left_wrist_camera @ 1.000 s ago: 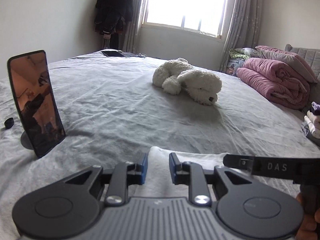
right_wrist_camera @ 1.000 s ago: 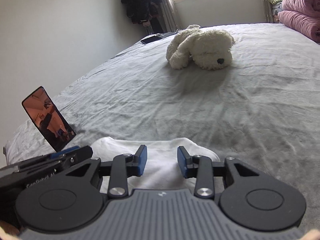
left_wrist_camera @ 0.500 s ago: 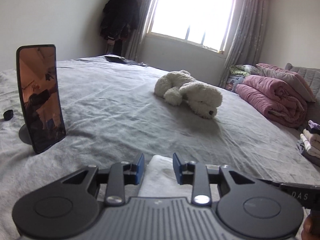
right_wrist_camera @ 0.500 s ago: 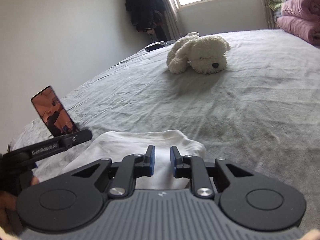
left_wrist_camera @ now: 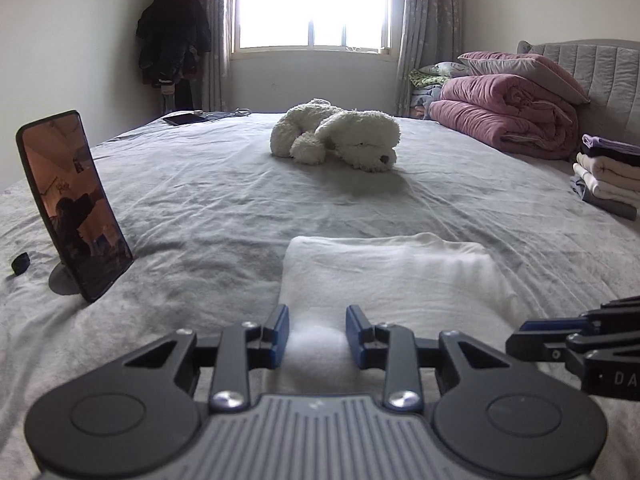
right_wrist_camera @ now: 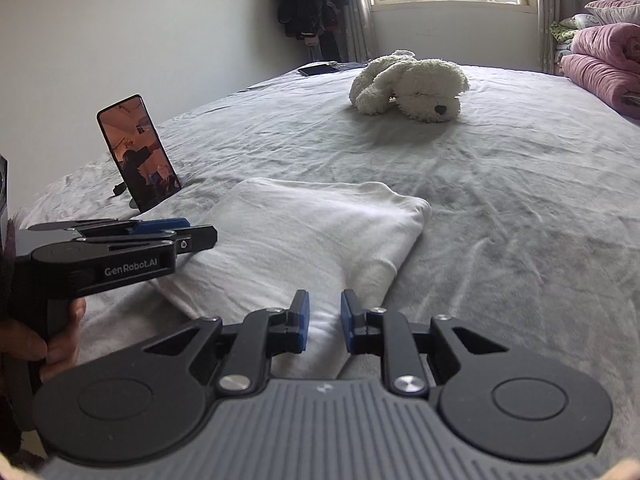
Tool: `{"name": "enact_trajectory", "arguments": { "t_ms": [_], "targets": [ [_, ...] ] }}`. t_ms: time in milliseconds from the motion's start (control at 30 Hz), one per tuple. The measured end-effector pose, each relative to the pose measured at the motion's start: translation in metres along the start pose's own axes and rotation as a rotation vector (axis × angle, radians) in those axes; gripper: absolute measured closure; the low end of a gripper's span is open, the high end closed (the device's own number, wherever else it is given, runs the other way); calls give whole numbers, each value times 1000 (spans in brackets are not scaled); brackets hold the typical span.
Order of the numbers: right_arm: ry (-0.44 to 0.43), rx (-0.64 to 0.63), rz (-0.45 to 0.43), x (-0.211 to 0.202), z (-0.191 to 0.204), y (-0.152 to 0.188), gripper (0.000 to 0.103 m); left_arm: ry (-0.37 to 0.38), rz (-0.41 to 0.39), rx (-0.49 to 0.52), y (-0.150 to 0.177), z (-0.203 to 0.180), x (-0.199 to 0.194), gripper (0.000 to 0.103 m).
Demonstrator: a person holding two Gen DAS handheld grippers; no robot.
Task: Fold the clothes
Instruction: 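Open the left gripper and press the folded pants flat with both grippers, then press and smooth the folded white pants with both open grippers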
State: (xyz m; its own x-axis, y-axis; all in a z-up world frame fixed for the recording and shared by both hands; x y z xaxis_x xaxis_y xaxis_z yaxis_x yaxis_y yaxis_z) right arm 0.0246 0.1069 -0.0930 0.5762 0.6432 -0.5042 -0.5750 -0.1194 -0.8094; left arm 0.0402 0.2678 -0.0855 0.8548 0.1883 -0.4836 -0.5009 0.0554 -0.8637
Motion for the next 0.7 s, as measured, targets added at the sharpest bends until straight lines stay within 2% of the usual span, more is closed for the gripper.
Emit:
{"name": "enact_trajectory", "arguments": {
  "t_ms": [100,300,600,700],
  "targets": [
    [15,0,14,-9,7,10,72,-14,-3,4,-2,7,-6,69],
    [12,69,-33,-17,-1,1,72,41,-42,-77,-19,6,-11,69],
    [-90,566,-145,-2,-76,-20,72,239,-32,-60,-17,-48,-11,69],
    [-129,643,-159,7,-88,-20,72,301,-28,-1,-11,-71,-13,69]
  ]
}}
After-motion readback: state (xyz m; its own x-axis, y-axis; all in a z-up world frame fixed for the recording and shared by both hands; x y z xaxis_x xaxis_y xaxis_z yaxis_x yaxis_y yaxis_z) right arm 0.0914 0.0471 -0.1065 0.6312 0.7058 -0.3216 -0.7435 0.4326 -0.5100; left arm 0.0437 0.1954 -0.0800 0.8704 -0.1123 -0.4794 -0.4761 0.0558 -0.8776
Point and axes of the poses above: each gripper's, at about its wrist camera, not at the fingertips, and x roughly the way its jaws point, z to its left, y to its underside, the point moved 9 cm from there along x, roughly the way its jaws point, and after that the axes turned 14 degrees about -y, right-handed, at the moved point
